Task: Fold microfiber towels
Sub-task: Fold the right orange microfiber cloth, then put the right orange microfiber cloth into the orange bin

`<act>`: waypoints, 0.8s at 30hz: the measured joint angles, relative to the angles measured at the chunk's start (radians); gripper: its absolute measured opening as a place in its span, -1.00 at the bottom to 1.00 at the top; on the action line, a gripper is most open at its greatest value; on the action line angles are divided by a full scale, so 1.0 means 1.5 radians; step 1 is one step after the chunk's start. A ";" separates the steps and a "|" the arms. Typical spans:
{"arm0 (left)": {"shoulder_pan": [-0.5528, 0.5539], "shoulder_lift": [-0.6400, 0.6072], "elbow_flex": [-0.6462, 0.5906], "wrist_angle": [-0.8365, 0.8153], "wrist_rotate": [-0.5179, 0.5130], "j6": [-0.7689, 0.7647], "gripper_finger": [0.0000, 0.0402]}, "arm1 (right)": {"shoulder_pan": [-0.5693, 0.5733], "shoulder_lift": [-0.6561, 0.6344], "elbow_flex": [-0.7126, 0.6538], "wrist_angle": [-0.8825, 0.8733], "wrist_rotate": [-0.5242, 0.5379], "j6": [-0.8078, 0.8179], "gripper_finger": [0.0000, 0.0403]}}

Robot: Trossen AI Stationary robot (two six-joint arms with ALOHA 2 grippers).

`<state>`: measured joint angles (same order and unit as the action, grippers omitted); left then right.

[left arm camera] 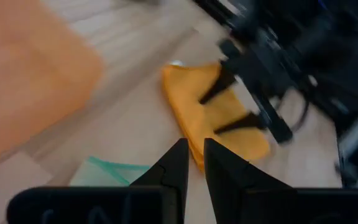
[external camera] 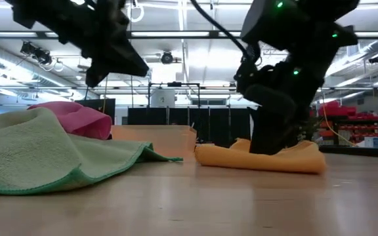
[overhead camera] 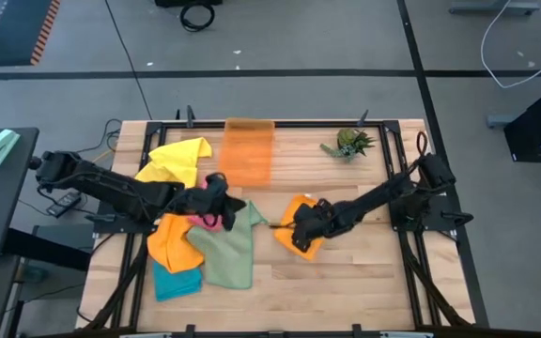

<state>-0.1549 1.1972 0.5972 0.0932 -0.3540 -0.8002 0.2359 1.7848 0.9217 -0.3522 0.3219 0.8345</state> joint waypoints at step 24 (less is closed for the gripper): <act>0.124 0.348 0.138 0.117 0.283 -0.063 -0.01 | 0.211 -0.387 -0.265 -0.051 0.135 0.729 0.43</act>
<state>0.0304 1.7194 0.8035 0.2694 0.0708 -0.8949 0.5523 1.2038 0.5240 -0.4286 0.5249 1.9284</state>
